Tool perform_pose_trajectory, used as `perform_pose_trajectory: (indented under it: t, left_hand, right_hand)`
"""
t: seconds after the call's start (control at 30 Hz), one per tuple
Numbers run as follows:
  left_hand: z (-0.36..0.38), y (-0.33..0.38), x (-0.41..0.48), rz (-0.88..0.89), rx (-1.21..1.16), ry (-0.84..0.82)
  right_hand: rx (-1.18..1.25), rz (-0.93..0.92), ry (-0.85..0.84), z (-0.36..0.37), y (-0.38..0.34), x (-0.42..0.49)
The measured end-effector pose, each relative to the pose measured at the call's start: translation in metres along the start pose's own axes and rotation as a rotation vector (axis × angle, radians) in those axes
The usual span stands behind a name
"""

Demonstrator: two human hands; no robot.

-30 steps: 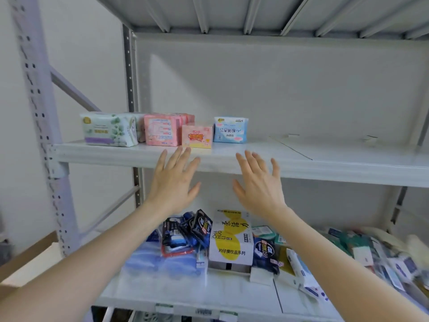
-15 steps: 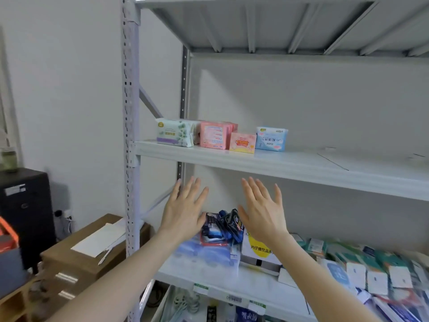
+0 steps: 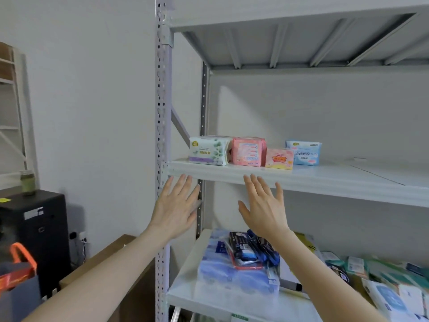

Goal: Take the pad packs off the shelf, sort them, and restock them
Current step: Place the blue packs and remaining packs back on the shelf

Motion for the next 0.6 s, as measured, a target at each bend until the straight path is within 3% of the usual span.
perform_pose_trajectory:
  t: [0.33, 0.6]
  left_hand:
    - [0.061, -0.052, 0.083, -0.088, -0.080, 0.047]
    - [0.109, -0.082, 0.144, -0.146, -0.463, 0.034]
  right_hand:
    - [-0.039, 0.046, 0.074, 0.010, 0.009, 0.096]
    - [0.015, 0.032, 0.077, 0.020, 0.013, 0.168]
Point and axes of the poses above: each hand's wrist, its own x-axis towards the middle knuckle, its own z-axis out of the palm, y = z × x, the point moved 3 cm from there along x, towards the middle knuckle, and after that the axes turned 5 degrees about -z, right-handed, at the moved point
